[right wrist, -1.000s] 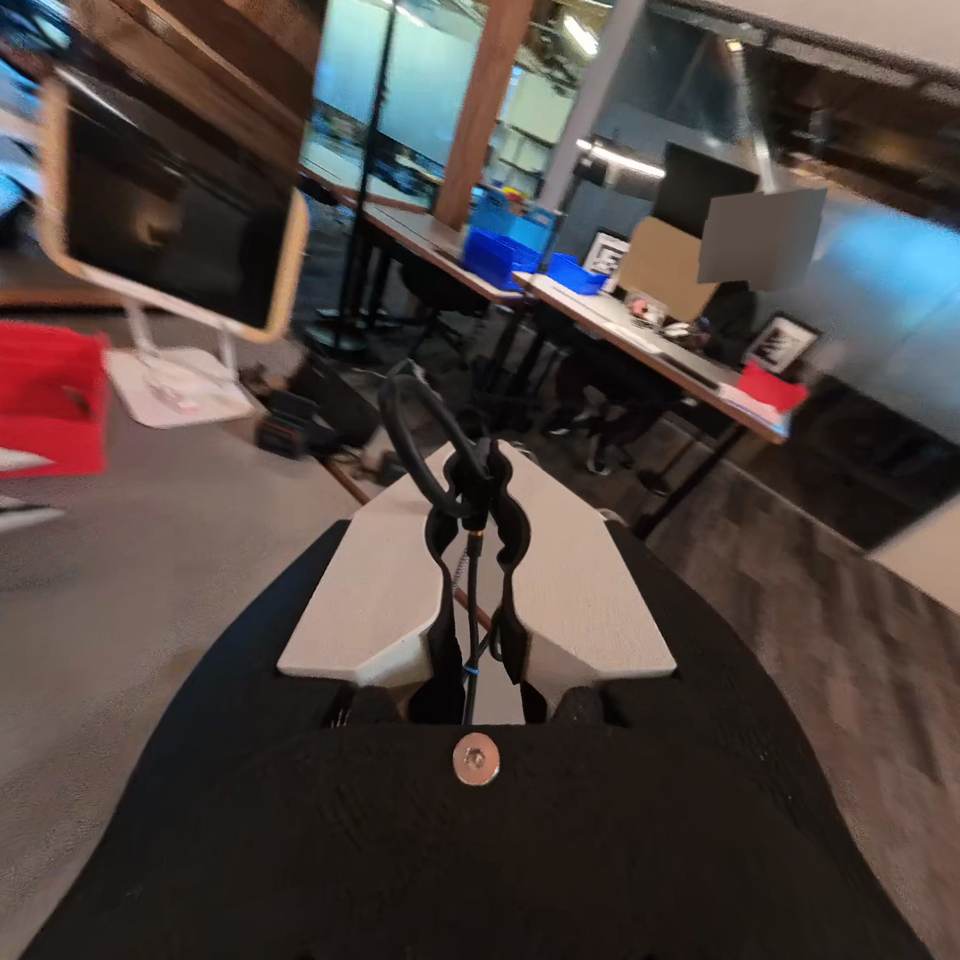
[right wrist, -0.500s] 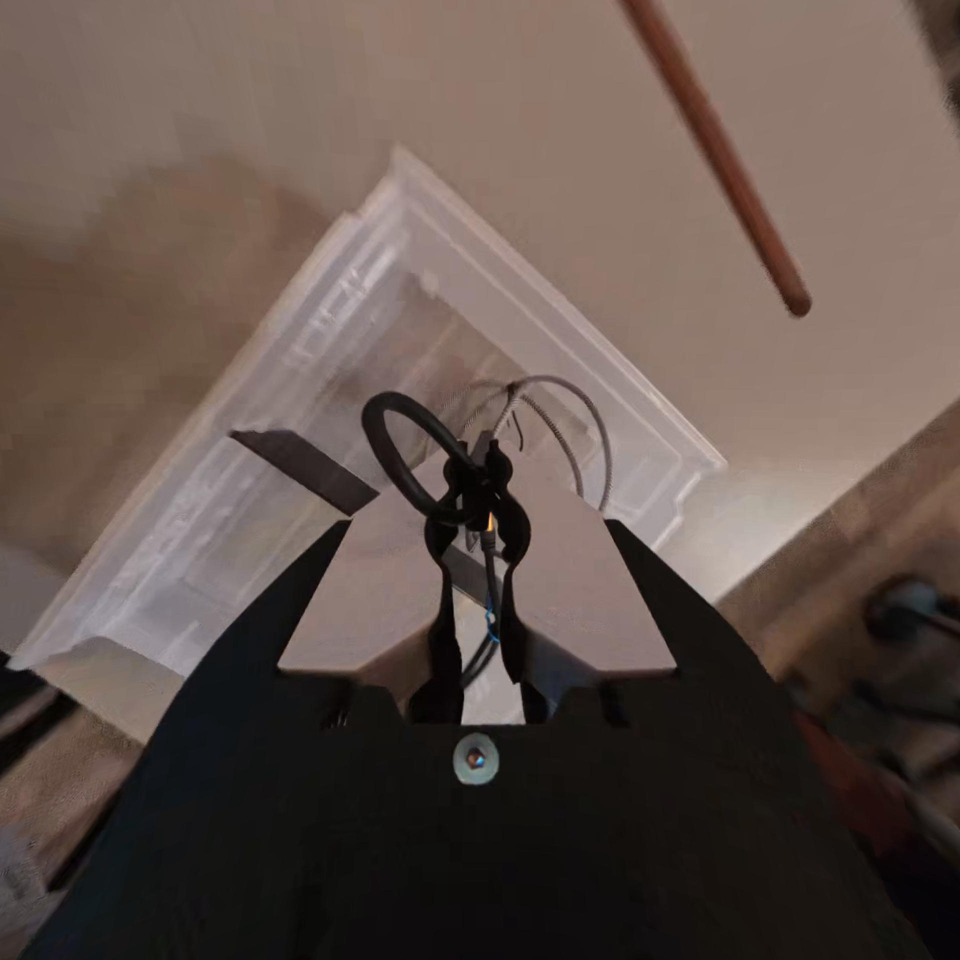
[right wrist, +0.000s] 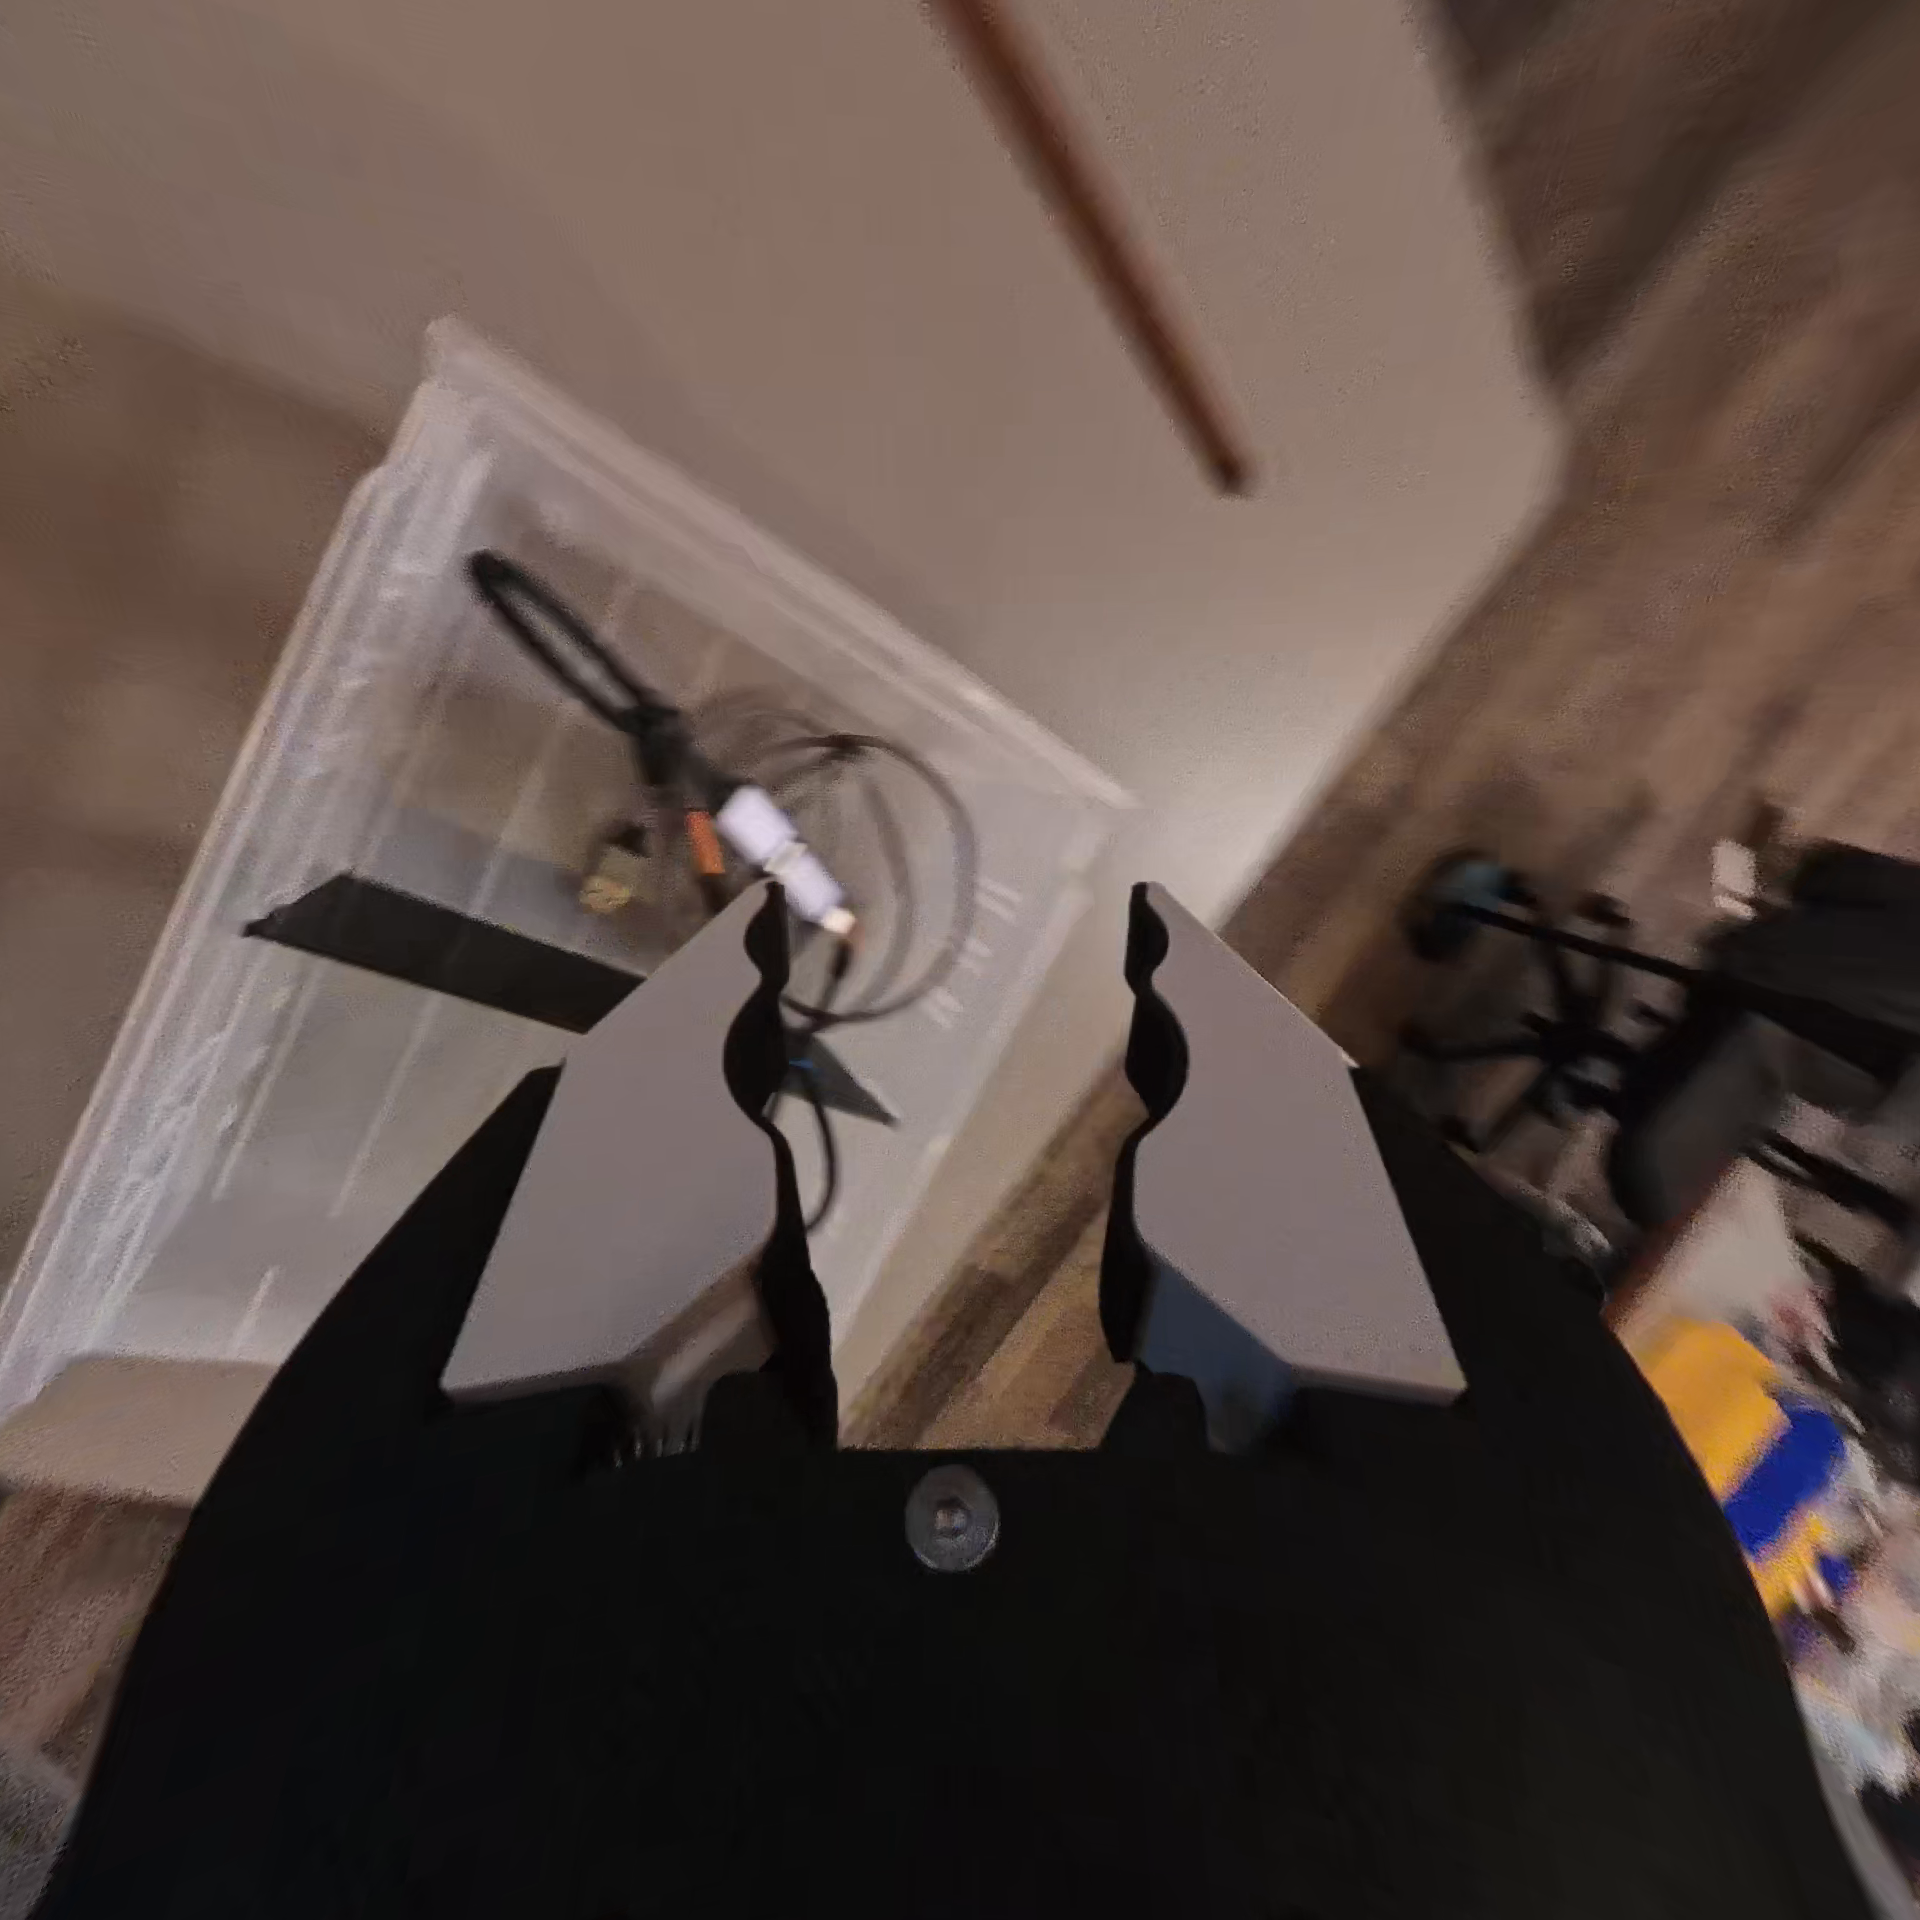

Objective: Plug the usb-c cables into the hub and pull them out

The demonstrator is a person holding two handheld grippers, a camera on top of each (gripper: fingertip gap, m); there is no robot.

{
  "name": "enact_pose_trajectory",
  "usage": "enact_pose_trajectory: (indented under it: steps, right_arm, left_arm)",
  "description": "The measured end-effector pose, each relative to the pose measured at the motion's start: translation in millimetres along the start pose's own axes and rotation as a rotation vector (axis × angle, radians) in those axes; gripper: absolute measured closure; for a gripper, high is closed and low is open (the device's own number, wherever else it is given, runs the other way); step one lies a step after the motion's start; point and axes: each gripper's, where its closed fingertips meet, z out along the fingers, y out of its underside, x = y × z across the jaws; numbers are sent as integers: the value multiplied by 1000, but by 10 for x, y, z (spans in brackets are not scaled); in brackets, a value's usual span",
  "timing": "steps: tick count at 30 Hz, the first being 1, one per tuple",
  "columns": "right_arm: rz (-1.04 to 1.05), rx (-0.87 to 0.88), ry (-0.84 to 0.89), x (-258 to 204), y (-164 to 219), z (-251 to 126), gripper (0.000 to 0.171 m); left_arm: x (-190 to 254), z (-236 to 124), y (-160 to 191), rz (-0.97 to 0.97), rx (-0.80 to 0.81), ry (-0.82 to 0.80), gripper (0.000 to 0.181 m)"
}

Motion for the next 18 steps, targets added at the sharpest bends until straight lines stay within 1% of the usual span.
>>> enact_pose_trajectory:
  steps: [2, 4, 5, 6, 8, 9, 10, 11, 13, 15, 17, 18]
  right_arm:
    - [81, 120, 199, 274, -43, -514, 105]
    - [154, 373, 382, 369, -261, -1054, 106]
    - [171, 535, 437, 290, -426, -1304, 106]
    - [185, 725, 462, 125, -616, -1538, 106]
    - [219, 1122, 404, -410, -959, -1894, 111]
    - [232, 1283, 348, -715, -1071, -1969, 121]
    - [255, 1400, 325, -964, -1139, -1942, 132]
    - [284, 1485, 340, -1153, -1188, -1821, 135]
    - [328, 1574, 367, -1482, -1288, -1386, 141]
    - [389, 1592, 330, -1745, -1379, -866, 146]
    - [460, 1530, 336, -1875, -1371, -376, 150]
    - [464, 1479, 323, -1926, -1380, -185, 153]
  left_arm:
    - [15, 21, 30, -23, -19, 13, 129]
    - [25, 37, 50, -77, -28, 31, 127]
    - [24, 40, 57, -115, -27, 41, 126]
    - [19, 41, 66, -153, -27, 48, 126]
    - [5, 36, 92, -219, -29, 61, 125]
    - [-3, 30, 103, -248, -30, 65, 125]
    - [-13, 22, 107, -277, -26, 69, 125]
    - [-22, 14, 109, -304, -20, 71, 126]
    - [-36, 7, 124, -348, -12, 75, 126]
    - [-48, 1, 141, -372, -5, 79, 126]
    - [-63, -4, 165, -397, -7, 80, 127]
    - [-66, -5, 177, -412, -7, 81, 127]
